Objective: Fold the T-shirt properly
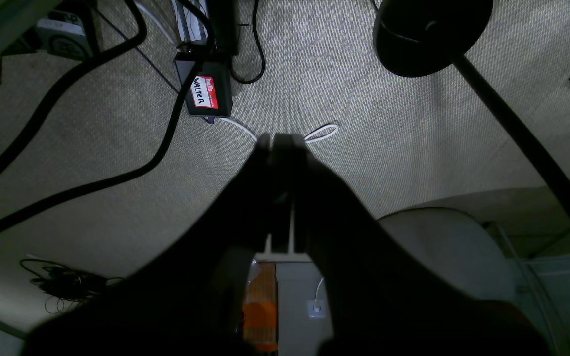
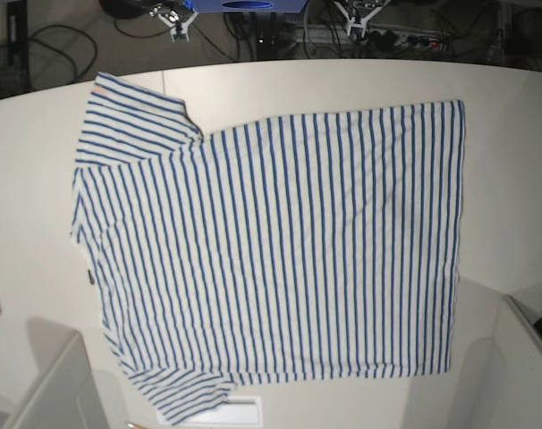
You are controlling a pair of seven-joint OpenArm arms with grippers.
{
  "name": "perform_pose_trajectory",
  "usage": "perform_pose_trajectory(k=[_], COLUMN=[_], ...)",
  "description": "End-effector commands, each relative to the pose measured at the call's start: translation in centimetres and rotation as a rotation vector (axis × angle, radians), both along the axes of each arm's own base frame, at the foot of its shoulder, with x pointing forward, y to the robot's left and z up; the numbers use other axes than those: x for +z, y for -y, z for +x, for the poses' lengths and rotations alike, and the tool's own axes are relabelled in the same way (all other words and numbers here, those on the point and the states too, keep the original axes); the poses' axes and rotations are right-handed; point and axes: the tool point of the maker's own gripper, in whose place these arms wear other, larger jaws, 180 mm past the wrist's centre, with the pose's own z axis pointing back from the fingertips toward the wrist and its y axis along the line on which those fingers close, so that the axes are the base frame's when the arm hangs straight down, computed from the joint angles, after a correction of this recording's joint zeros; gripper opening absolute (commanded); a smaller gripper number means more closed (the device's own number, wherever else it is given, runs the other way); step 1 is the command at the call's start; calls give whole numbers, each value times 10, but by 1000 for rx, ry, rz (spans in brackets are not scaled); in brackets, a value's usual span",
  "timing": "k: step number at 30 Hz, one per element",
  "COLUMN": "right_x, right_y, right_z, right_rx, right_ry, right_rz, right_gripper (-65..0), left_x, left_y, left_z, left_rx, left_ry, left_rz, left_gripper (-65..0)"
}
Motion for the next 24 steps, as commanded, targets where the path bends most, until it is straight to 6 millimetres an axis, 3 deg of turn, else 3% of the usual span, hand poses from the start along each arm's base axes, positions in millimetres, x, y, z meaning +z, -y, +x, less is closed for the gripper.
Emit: perform_pose_trajectory(k=[1,10,14,21,24], right_x=[1,4,6,11,19], right_y=[1,1,2,1,1], right_z=[-6,-35,-49,-63,-79], right_rx=[4,3,3,5,-1], right_ry=[-16,-84,-105,-44,-13], right_rz=[3,1,0,3,3], right_gripper=[-650,-650,-650,-650,-650], left_x=[1,6,9,21,32], left_y=[-3,-3,-17,-24,-26], left_z=[-8,-45,-55,-64,-69], left_rx=[-8,-12,-20,-39,-52], left_ry=[-18,-64,-49,30,76], left_rz=[9,7,27,30,29], left_gripper=[-650,-650,-650,-650,-650])
